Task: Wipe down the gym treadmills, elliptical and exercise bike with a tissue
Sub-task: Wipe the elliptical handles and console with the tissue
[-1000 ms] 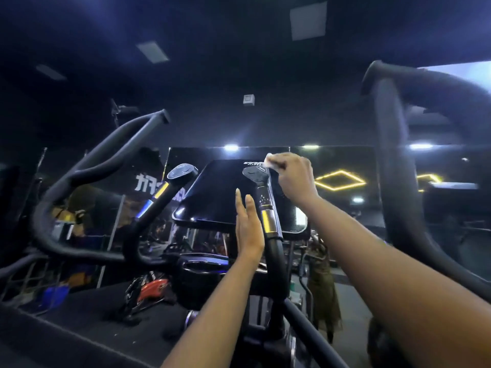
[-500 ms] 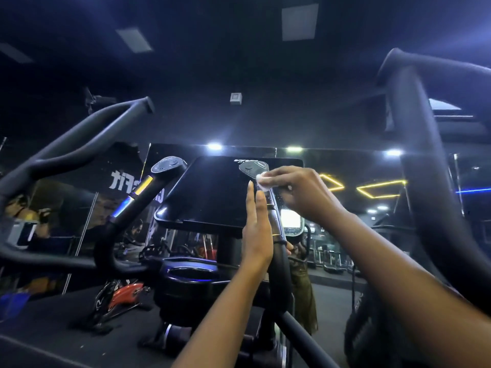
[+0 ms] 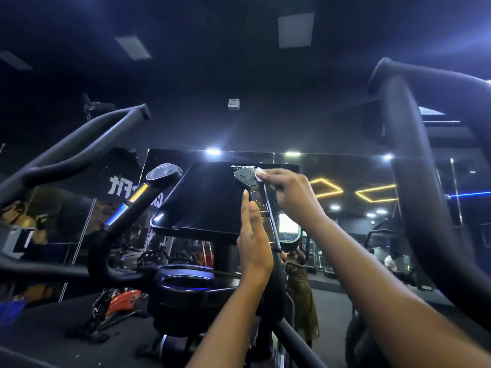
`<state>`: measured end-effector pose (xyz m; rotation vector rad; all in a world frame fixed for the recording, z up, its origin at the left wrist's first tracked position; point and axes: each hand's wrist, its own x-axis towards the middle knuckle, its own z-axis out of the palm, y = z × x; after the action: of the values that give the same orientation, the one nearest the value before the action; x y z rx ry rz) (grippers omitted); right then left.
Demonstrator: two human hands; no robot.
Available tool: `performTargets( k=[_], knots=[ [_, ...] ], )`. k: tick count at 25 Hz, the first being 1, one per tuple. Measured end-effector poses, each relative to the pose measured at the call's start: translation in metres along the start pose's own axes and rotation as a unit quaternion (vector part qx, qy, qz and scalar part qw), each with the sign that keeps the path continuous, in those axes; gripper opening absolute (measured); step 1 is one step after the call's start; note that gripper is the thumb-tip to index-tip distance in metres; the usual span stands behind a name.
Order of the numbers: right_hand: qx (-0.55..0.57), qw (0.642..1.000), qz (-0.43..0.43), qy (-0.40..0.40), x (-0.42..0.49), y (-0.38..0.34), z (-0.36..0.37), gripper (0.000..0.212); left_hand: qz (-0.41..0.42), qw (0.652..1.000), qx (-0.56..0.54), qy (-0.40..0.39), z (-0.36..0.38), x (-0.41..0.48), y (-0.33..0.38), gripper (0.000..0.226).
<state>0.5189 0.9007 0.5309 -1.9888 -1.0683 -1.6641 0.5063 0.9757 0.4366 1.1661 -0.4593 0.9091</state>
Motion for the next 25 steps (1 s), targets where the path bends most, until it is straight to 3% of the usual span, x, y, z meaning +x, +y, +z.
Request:
performTargets(
  k=[4,7,10,14,19,25],
  knots=[
    [0.109,0.992,0.040,0.051,-0.046,-0.018,0.001,0.033,-0.001,1.000,-0.005,0.005,0.000,0.001,-0.003,0.061],
    [0.177,0.971,0.143,0.074,-0.033,-0.008,0.007,0.036,-0.001,1.000,-0.005,0.005,0.001,0.000,-0.001,0.065],
    [0.203,0.955,0.213,0.046,-0.013,0.002,0.014,0.036,-0.003,1.000,-0.018,0.004,0.002,0.001,-0.004,0.065],
    [0.189,0.970,0.135,0.071,-0.045,-0.015,0.018,0.033,0.019,1.000,-0.014,0.009,0.002,0.002,-0.002,0.079],
    [0.166,0.980,0.076,0.079,-0.097,-0.033,0.005,0.037,-0.002,1.000,-0.026,0.010,0.001,-0.001,0.004,0.055],
    [0.094,0.989,0.033,0.113,-0.075,-0.027,-0.010,0.033,-0.031,0.999,-0.032,0.012,0.000,-0.003,0.004,0.054]
  ],
)
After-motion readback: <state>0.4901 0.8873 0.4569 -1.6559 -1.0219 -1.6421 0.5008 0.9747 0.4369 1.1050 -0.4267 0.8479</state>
